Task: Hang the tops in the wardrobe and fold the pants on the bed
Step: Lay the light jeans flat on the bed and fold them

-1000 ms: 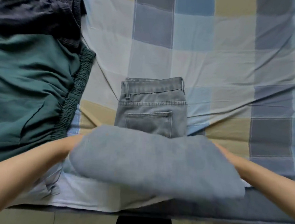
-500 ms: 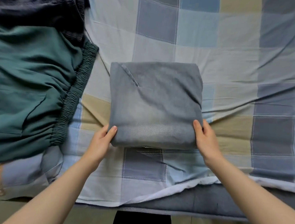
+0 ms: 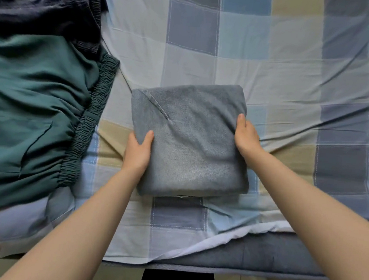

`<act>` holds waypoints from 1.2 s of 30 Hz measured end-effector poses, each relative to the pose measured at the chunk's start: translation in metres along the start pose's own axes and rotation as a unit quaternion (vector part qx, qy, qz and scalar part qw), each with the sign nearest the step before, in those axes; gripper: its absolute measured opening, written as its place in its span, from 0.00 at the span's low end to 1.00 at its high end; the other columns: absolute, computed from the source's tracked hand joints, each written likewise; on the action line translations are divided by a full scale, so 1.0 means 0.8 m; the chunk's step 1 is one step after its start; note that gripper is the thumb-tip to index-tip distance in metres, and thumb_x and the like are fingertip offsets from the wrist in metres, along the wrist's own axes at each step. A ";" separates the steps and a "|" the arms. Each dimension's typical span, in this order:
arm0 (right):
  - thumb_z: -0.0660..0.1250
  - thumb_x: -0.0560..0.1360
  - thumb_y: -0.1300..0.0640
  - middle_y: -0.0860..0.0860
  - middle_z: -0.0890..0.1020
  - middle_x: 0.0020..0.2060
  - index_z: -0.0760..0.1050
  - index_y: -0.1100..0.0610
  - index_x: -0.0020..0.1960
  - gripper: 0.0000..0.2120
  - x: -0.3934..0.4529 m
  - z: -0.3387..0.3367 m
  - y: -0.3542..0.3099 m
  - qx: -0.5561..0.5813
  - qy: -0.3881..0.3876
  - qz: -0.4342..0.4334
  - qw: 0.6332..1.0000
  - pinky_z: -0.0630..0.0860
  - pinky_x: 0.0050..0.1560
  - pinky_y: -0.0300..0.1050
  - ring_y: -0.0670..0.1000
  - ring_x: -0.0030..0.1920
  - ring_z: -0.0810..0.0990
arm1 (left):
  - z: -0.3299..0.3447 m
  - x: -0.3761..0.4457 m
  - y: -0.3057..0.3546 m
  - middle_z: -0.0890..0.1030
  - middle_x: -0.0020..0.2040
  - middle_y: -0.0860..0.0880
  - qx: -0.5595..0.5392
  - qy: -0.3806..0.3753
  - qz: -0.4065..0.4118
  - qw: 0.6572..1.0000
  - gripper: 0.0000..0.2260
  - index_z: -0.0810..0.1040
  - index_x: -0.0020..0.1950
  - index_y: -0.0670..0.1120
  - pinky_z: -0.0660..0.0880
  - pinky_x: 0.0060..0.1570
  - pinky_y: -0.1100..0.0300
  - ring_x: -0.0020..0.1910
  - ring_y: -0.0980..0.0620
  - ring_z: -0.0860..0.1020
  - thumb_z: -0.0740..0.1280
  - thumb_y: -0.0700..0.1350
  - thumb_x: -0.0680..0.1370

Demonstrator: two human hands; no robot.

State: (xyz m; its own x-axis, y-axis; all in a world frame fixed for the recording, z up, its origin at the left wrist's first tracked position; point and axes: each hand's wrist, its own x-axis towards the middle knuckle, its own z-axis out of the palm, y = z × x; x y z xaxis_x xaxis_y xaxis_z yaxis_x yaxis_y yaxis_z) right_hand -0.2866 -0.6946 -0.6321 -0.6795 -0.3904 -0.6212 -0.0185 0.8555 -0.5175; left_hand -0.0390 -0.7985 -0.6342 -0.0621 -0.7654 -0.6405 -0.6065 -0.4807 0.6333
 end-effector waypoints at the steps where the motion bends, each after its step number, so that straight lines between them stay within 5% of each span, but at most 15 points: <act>1: 0.48 0.81 0.41 0.62 0.73 0.66 0.71 0.62 0.66 0.29 0.010 0.000 -0.001 -0.026 0.011 0.019 0.999 0.66 0.63 0.49 0.63 0.66 0.70 | 0.004 0.006 0.004 0.76 0.66 0.47 0.009 0.007 0.010 1.000 0.20 0.70 0.69 0.46 0.69 0.67 0.47 0.65 0.45 0.74 0.61 0.54 0.81; 7: 0.54 0.80 0.39 0.61 0.76 0.64 0.74 0.64 0.64 0.31 0.028 -0.003 0.016 0.049 0.011 0.070 0.996 0.70 0.64 0.49 0.61 0.64 0.73 | 0.008 0.012 -0.003 0.75 0.67 0.45 0.013 0.010 0.001 1.000 0.20 0.69 0.70 0.43 0.67 0.68 0.49 0.68 0.43 0.72 0.54 0.54 0.84; 11: 0.55 0.81 0.43 0.54 0.71 0.66 0.61 0.56 0.72 0.25 -0.018 0.005 0.041 0.155 0.000 -0.009 0.988 0.65 0.64 0.44 0.53 0.65 0.71 | 0.010 -0.017 -0.018 0.75 0.57 0.50 -0.024 0.014 -0.009 1.000 0.17 0.66 0.65 0.47 0.67 0.55 0.58 0.56 0.49 0.76 0.60 0.56 0.81; 16: 0.68 0.76 0.52 0.51 0.63 0.73 0.46 0.50 0.76 0.38 -0.065 0.006 0.063 0.099 -0.022 -0.139 0.985 0.61 0.71 0.43 0.48 0.69 0.67 | 0.004 -0.052 -0.025 0.75 0.62 0.49 -0.086 0.034 0.055 0.994 0.23 0.62 0.69 0.54 0.72 0.62 0.54 0.60 0.51 0.75 0.68 0.47 0.78; 21: 0.68 0.76 0.59 0.52 0.70 0.66 0.62 0.54 0.74 0.29 -0.106 -0.020 0.052 -0.007 0.063 -0.253 0.965 0.55 0.64 0.22 0.48 0.67 0.68 | -0.009 -0.101 -0.010 0.70 0.70 0.50 -0.041 0.077 0.114 0.990 0.25 0.65 0.75 0.53 0.67 0.69 0.53 0.67 0.52 0.71 0.66 0.43 0.79; 24: 0.69 0.76 0.58 0.57 0.74 0.60 0.71 0.58 0.68 0.22 -0.149 -0.050 0.040 -0.033 0.074 -0.268 0.960 0.59 0.62 0.24 0.54 0.62 0.73 | -0.025 -0.143 0.003 0.70 0.67 0.57 -0.026 0.086 0.132 0.987 0.23 0.68 0.74 0.52 0.65 0.67 0.61 0.65 0.59 0.69 0.66 0.42 0.80; 32: 0.68 0.76 0.53 0.50 0.72 0.63 0.70 0.47 0.68 0.22 -0.313 -0.180 -0.016 0.010 0.118 -0.253 0.960 0.58 0.60 0.20 0.44 0.62 0.71 | -0.093 -0.284 0.096 0.73 0.62 0.62 -0.028 0.051 0.187 0.981 0.30 0.69 0.72 0.59 0.65 0.62 0.66 0.61 0.63 0.72 0.73 0.40 0.74; 34: 0.68 0.76 0.52 0.50 0.71 0.65 0.69 0.45 0.68 0.22 -0.356 -0.217 -0.036 0.019 0.148 -0.254 0.956 0.58 0.64 0.24 0.45 0.66 0.68 | -0.111 -0.317 0.138 0.73 0.61 0.66 -0.044 0.038 0.221 0.974 0.30 0.69 0.69 0.61 0.65 0.59 0.75 0.60 0.70 0.72 0.74 0.39 0.73; 36: 0.67 0.76 0.51 0.51 0.69 0.68 0.69 0.45 0.69 0.22 -0.389 -0.246 -0.051 0.021 0.171 -0.244 0.954 0.61 0.68 0.34 0.48 0.70 0.66 | -0.126 -0.342 0.175 0.72 0.60 0.70 -0.055 0.018 0.245 0.968 0.30 0.69 0.70 0.60 0.65 0.60 0.72 0.60 0.73 0.70 0.73 0.38 0.74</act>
State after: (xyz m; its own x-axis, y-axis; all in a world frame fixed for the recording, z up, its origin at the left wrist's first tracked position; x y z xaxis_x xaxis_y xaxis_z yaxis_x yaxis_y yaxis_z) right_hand -0.2189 -0.5413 -0.3019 -0.7967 -0.5996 -0.0756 -0.3700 0.5828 -0.7235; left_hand -0.0269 -0.6998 -0.3261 -0.2917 -0.9265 -0.2377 -0.4240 -0.0975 0.9004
